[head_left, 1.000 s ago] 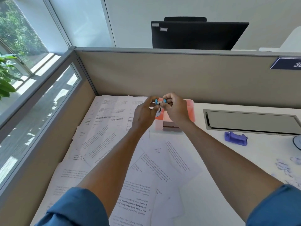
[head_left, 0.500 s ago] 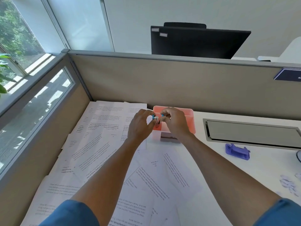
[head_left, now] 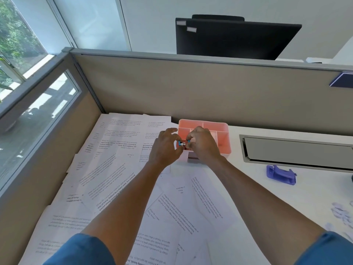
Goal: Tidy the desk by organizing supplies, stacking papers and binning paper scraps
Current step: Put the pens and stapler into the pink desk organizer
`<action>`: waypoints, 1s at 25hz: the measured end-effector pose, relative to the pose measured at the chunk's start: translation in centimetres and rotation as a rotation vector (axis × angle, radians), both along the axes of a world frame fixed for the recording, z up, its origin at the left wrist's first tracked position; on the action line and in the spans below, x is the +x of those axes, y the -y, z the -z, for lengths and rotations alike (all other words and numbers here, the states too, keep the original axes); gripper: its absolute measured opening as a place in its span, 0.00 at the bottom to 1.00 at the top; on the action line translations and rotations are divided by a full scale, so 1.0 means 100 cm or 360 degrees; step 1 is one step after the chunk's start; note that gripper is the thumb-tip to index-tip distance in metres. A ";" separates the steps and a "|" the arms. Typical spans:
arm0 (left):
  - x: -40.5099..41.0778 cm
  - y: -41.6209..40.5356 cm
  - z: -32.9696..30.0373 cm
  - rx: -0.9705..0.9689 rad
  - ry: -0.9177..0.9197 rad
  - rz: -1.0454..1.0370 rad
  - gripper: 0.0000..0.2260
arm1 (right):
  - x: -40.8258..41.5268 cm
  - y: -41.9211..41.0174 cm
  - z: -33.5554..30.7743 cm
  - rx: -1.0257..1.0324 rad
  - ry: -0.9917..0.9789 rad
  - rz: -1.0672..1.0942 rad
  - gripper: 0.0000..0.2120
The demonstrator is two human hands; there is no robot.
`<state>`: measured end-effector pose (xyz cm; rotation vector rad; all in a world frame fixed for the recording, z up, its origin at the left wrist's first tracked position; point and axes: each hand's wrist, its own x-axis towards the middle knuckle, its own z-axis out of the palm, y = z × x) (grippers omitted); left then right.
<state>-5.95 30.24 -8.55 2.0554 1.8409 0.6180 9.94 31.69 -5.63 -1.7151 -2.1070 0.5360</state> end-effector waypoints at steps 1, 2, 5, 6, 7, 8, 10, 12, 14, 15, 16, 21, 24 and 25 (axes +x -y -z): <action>-0.001 0.000 0.000 -0.0008 -0.0009 0.0020 0.12 | 0.000 -0.001 0.001 -0.0011 0.0039 -0.0027 0.09; -0.002 -0.001 0.000 -0.0024 -0.0021 0.0036 0.12 | 0.000 -0.002 0.002 -0.0022 0.0068 -0.0048 0.09; -0.002 -0.003 -0.002 -0.0083 -0.0054 0.0063 0.12 | 0.000 -0.003 0.005 -0.0010 0.0125 -0.0071 0.09; -0.002 -0.004 -0.004 -0.0100 -0.0058 0.0073 0.12 | -0.001 -0.004 0.006 0.0000 0.0127 -0.0073 0.09; -0.002 -0.005 -0.005 -0.0118 -0.0067 0.0084 0.11 | -0.001 -0.005 0.007 0.0003 0.0127 -0.0077 0.08; -0.002 -0.006 -0.006 -0.0136 -0.0084 0.0095 0.11 | -0.002 -0.006 0.007 0.0000 0.0133 -0.0083 0.08; -0.001 -0.007 -0.006 -0.0159 -0.0134 0.0110 0.11 | -0.003 -0.007 0.009 0.0004 0.0166 -0.0096 0.08; 0.000 -0.005 -0.005 -0.0164 -0.0163 0.0109 0.11 | -0.005 -0.007 0.010 0.0019 0.0207 -0.0102 0.08; 0.001 -0.003 -0.003 -0.0165 -0.0178 0.0097 0.12 | -0.006 -0.006 0.012 0.0025 0.0250 -0.0095 0.07; 0.002 -0.002 -0.002 -0.0166 -0.0187 0.0089 0.12 | -0.006 -0.006 0.013 0.0026 0.0269 -0.0092 0.07; 0.002 0.000 -0.001 -0.0167 -0.0195 0.0081 0.13 | -0.006 -0.005 0.014 0.0027 0.0282 -0.0095 0.07; 0.003 0.006 -0.006 -0.0134 -0.0159 0.0035 0.13 | -0.003 0.006 0.015 0.0061 0.0238 -0.0122 0.11; 0.006 0.016 -0.015 -0.0005 -0.0108 0.0011 0.11 | 0.002 0.021 0.009 0.0151 0.0067 -0.0094 0.14; 0.008 0.020 -0.019 0.0047 -0.0091 0.0005 0.11 | 0.006 0.027 0.007 0.0175 0.0027 -0.0081 0.15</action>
